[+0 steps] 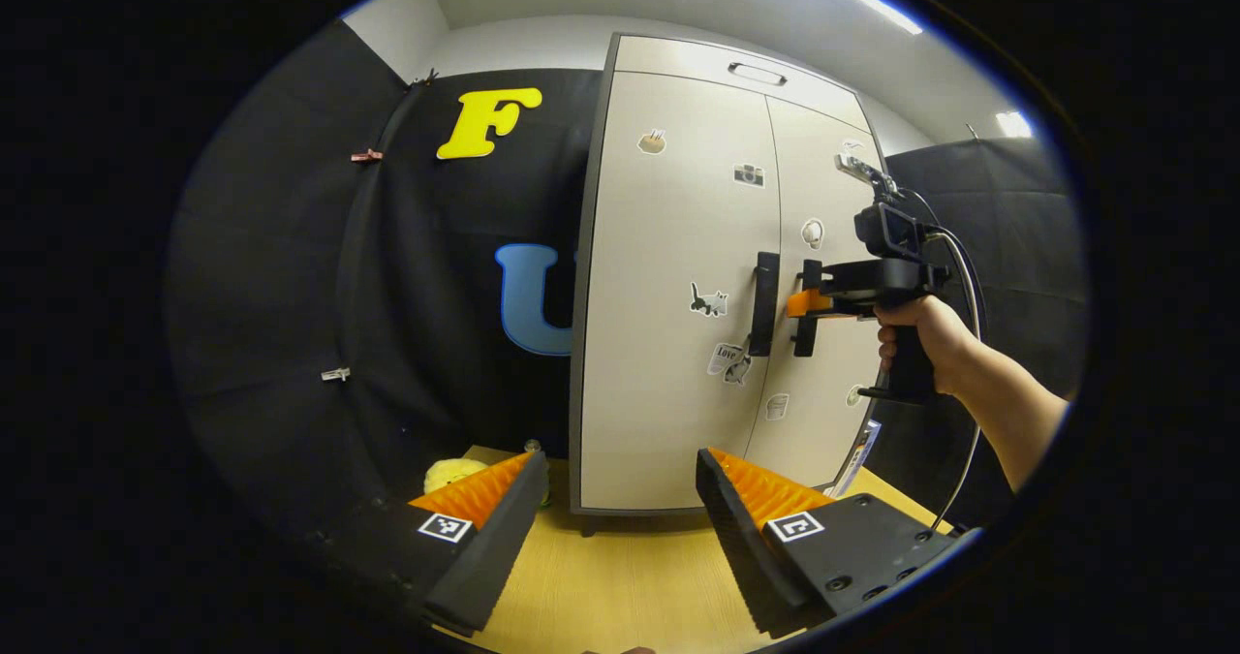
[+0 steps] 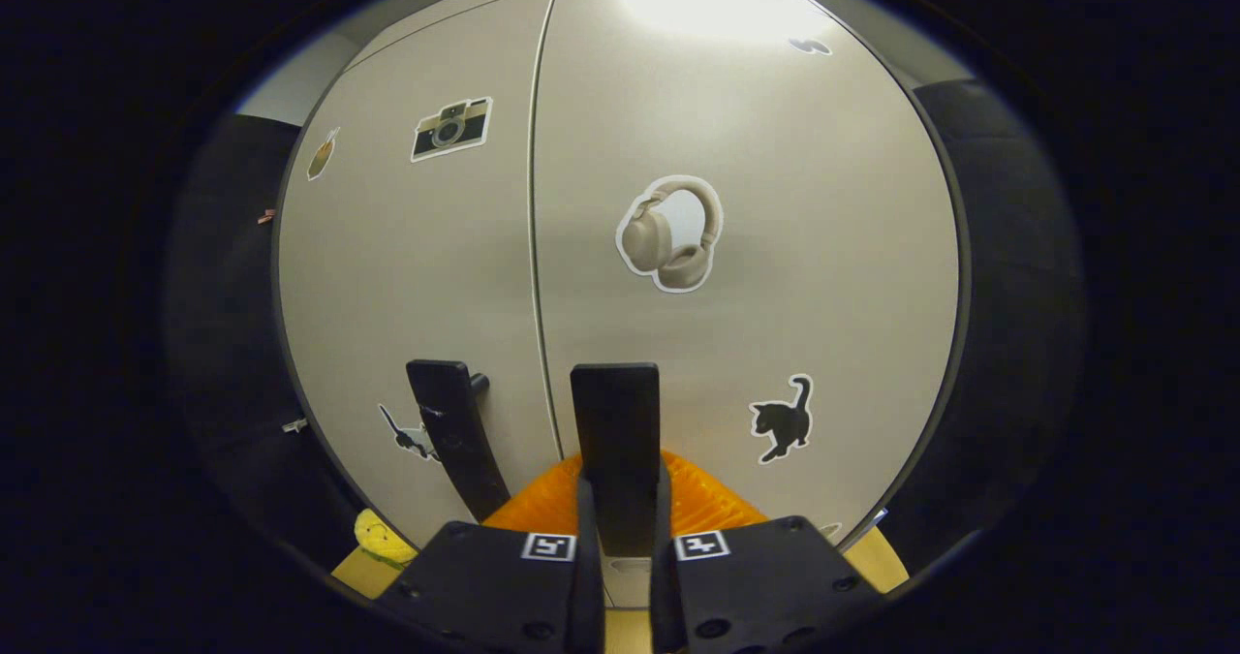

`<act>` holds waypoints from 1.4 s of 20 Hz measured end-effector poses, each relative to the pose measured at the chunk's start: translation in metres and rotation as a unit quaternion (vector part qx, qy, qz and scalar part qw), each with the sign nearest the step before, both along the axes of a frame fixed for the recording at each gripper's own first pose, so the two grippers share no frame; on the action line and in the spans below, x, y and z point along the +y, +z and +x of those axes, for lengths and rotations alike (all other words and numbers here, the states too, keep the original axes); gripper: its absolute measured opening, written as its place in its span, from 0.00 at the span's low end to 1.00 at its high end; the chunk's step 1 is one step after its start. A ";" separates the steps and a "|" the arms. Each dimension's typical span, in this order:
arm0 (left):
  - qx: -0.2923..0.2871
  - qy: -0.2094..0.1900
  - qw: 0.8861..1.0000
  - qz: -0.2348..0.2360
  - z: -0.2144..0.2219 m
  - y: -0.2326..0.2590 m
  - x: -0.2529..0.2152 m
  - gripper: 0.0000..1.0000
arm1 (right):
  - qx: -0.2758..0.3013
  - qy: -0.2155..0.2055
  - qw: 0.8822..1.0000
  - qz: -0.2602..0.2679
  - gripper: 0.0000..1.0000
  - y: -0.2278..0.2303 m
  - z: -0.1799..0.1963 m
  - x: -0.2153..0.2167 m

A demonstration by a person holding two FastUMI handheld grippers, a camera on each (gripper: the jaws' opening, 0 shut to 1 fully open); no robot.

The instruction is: Open the right door of the double-door shoe cabinet with the right hand, and open the left door with the left hand.

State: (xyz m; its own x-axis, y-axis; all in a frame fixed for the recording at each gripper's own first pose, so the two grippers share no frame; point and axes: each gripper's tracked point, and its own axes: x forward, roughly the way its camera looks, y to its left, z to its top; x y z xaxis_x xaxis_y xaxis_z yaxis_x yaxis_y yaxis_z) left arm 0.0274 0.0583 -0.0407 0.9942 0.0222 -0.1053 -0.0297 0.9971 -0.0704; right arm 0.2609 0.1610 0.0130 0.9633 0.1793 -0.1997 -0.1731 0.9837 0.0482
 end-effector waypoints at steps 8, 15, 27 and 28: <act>0.018 -0.043 0.999 -0.014 0.007 -0.012 -0.007 0.95 | 0.004 0.006 1.000 0.014 0.13 0.001 -0.010 -0.003; 0.009 -0.014 1.000 -0.002 -0.009 0.004 -0.013 0.95 | -0.010 0.033 0.998 0.044 0.13 0.009 -0.031 -0.015; -0.015 0.009 1.000 0.019 -0.045 0.028 -0.089 0.95 | -0.007 0.092 0.994 0.051 0.12 0.018 -0.064 -0.051; -0.015 0.007 1.000 0.018 -0.050 0.027 -0.097 0.95 | -0.005 0.092 0.995 0.048 0.12 0.019 -0.067 -0.056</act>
